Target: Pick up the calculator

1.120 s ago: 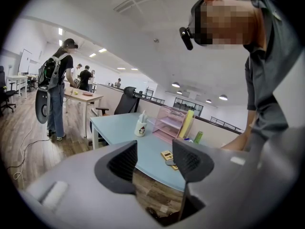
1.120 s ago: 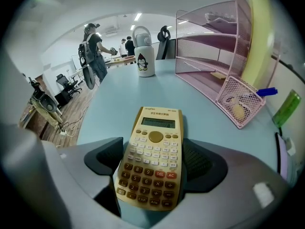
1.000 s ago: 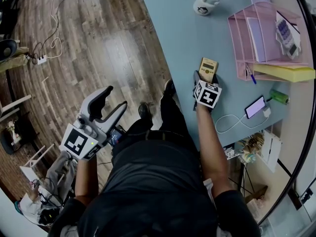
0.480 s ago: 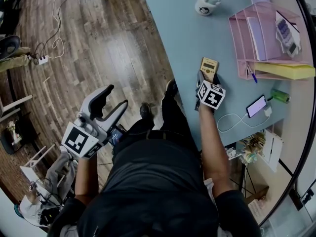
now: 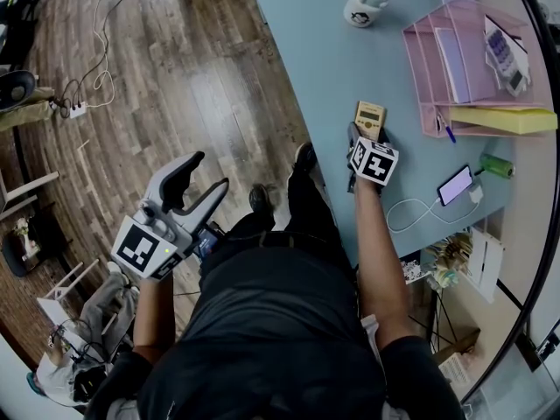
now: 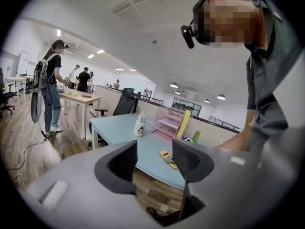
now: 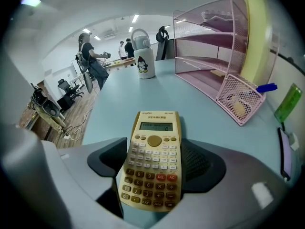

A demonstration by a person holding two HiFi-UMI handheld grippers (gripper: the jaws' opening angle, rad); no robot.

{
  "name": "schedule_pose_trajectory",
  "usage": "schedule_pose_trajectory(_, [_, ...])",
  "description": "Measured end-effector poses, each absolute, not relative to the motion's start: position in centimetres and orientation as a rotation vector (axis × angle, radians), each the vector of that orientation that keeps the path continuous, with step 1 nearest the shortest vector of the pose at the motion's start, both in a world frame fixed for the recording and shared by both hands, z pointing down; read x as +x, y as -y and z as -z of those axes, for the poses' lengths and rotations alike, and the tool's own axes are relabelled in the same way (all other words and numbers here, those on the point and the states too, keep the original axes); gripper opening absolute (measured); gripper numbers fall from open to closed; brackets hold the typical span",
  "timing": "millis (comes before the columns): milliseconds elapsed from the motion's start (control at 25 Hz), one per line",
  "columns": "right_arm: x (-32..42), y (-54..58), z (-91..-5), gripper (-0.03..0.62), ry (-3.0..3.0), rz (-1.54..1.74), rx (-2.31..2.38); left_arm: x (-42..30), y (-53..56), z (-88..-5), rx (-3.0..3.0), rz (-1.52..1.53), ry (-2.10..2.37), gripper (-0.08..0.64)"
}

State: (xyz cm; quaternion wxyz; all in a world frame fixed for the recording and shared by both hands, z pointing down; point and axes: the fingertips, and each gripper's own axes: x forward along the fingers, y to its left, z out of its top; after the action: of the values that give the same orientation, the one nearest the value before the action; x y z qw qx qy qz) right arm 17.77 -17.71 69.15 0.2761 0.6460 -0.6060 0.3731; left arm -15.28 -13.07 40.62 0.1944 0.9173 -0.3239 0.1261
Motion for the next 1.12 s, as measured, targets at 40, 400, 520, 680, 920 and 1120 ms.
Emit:
schedule_pose_trajectory(40, [17.8,17.8,-69.2,0.337,1.62,-0.994,1.74,-15.2,13.0,-40.7,2.567,-0.358,0.904,0.273])
schedule_pose_trajectory(400, [17.7,18.2,-69.5,0.36,1.626,-0.888,1.789,-15.4,12.5,-41.1,2.559,-0.361,0.911,0.273])
schedule_pose_trajectory(520, [17.8,18.1,-69.3,0.36,1.637,-0.891,1.811,-15.8,12.6,-41.0,2.581,-0.345,0.931,0.273])
schedule_pose_trajectory(680, [17.9,17.9,-68.8,0.356,1.654,-0.922,1.847,-15.6,12.2,-40.6,2.555,-0.361,0.916,0.273])
schedule_pose_trajectory(920, [18.2,16.6,-68.3,0.356,1.673,-0.971,1.885,-15.7,11.9,-40.2,2.565,-0.357,0.914,0.273])
schedule_pose_trajectory(1120, [19.3,16.0,-66.1,0.35,1.696,-1.039,2.017,-15.8,11.6,-39.6,2.579,-0.35,0.911,0.273])
